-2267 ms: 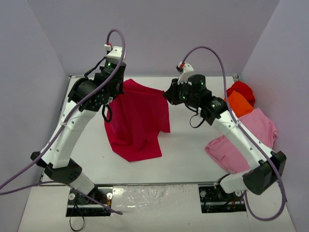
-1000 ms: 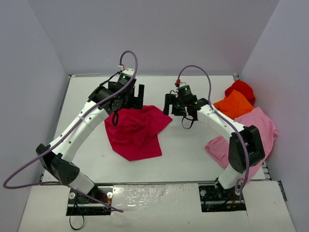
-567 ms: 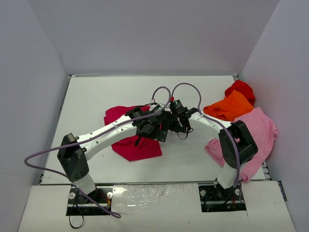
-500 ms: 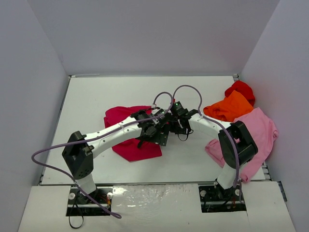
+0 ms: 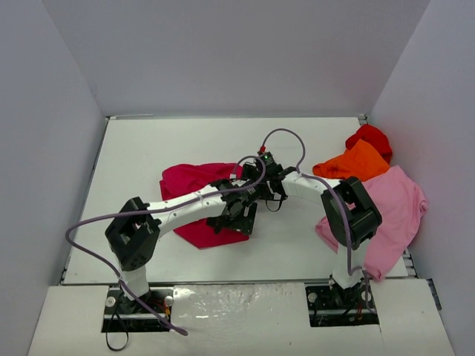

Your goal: Fold and stack the t-shirts

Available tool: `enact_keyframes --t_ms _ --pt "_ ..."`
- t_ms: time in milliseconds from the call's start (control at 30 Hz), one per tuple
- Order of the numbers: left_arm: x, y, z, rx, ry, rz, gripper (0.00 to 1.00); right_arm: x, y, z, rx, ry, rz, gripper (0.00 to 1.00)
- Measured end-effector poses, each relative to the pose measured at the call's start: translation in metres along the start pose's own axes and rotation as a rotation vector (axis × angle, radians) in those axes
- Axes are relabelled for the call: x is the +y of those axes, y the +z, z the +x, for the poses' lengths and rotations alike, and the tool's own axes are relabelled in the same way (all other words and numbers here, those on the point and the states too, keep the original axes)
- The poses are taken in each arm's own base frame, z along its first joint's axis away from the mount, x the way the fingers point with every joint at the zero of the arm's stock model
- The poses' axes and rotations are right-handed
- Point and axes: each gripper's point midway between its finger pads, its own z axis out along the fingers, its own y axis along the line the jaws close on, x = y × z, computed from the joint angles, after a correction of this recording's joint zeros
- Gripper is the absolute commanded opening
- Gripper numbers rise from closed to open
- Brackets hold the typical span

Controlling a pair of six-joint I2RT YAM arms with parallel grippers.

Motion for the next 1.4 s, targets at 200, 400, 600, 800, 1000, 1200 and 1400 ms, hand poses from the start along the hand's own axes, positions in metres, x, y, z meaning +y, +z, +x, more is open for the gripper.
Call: enact_keyframes --t_ms 200,400,600,800,1000,1200,1400 --pt "-0.016 0.013 0.007 0.02 0.008 0.02 0.94 0.009 0.014 -0.017 -0.033 0.019 -0.023 0.72" --pt "-0.028 0.025 0.007 0.023 0.007 0.04 0.94 0.003 0.021 -0.025 -0.058 0.037 -0.004 0.34" --pt "-0.033 0.031 0.009 0.032 0.006 0.053 0.94 -0.02 0.025 -0.031 -0.085 0.05 0.075 0.0" --pt "-0.036 0.034 0.009 0.032 0.011 0.055 0.94 -0.025 0.025 -0.034 -0.103 0.048 0.098 0.0" --pt "-0.043 0.039 0.0 0.019 0.009 0.051 0.91 -0.026 0.024 -0.034 -0.109 0.048 0.099 0.0" --pt "-0.055 0.051 -0.013 -0.001 0.009 0.048 0.28 -0.034 0.021 -0.036 -0.116 0.061 0.107 0.0" --pt "-0.055 0.055 -0.016 -0.006 0.017 0.03 0.0 -0.042 0.017 -0.038 -0.126 0.067 0.124 0.0"
